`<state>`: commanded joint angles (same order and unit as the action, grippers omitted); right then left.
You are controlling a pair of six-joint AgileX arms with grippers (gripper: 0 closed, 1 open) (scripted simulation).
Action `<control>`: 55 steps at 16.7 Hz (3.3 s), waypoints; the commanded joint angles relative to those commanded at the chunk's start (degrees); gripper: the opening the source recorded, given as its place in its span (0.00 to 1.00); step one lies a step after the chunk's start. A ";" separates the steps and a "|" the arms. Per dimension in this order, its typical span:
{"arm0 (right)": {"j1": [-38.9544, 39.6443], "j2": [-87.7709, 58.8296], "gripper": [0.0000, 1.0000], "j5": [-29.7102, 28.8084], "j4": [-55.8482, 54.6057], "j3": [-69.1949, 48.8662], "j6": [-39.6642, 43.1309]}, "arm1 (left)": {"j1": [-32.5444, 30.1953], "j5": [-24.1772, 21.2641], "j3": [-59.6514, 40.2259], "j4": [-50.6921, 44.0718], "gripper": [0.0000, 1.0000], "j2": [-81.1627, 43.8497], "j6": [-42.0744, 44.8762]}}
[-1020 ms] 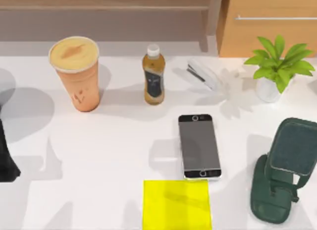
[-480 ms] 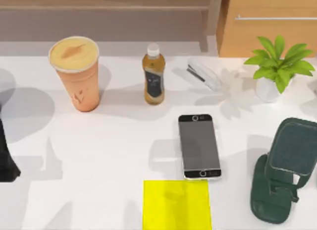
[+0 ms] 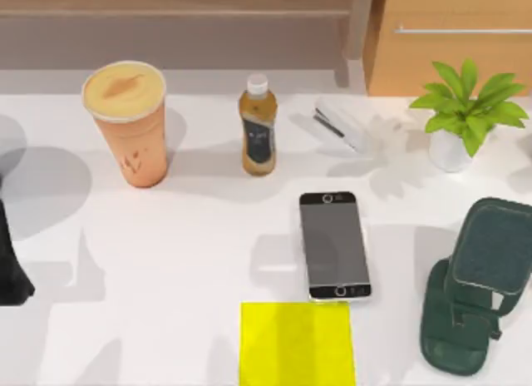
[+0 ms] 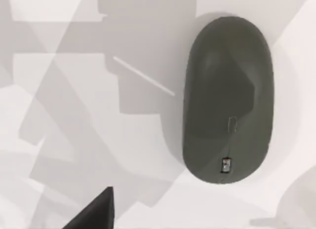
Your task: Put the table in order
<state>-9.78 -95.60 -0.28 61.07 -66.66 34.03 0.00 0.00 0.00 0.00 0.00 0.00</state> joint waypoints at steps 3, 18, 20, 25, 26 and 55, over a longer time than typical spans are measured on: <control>0.00 0.00 1.00 0.00 0.00 0.00 0.00 | 0.00 0.00 0.00 0.00 1.00 0.00 0.00; 0.07 -8.81 1.00 -0.02 -20.95 12.14 -0.21 | 0.00 0.00 0.00 0.00 1.00 0.00 0.00; 0.07 -8.81 1.00 -0.02 -20.95 12.14 -0.21 | 0.00 0.00 0.00 0.00 1.00 0.00 0.00; 0.07 -8.81 0.62 -0.02 -20.95 12.14 -0.21 | 0.00 0.00 0.00 0.00 1.00 0.00 0.00; 0.07 -8.81 0.55 -0.02 -20.95 12.14 -0.21 | 0.00 0.00 0.00 0.00 1.00 0.00 0.00; 0.06 1.10 0.00 0.68 3.17 -2.66 -0.41 | 0.00 0.00 0.00 0.00 1.00 0.00 0.00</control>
<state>-9.73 -94.49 0.40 64.24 -69.32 33.63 0.00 0.00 0.00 0.00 0.00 0.00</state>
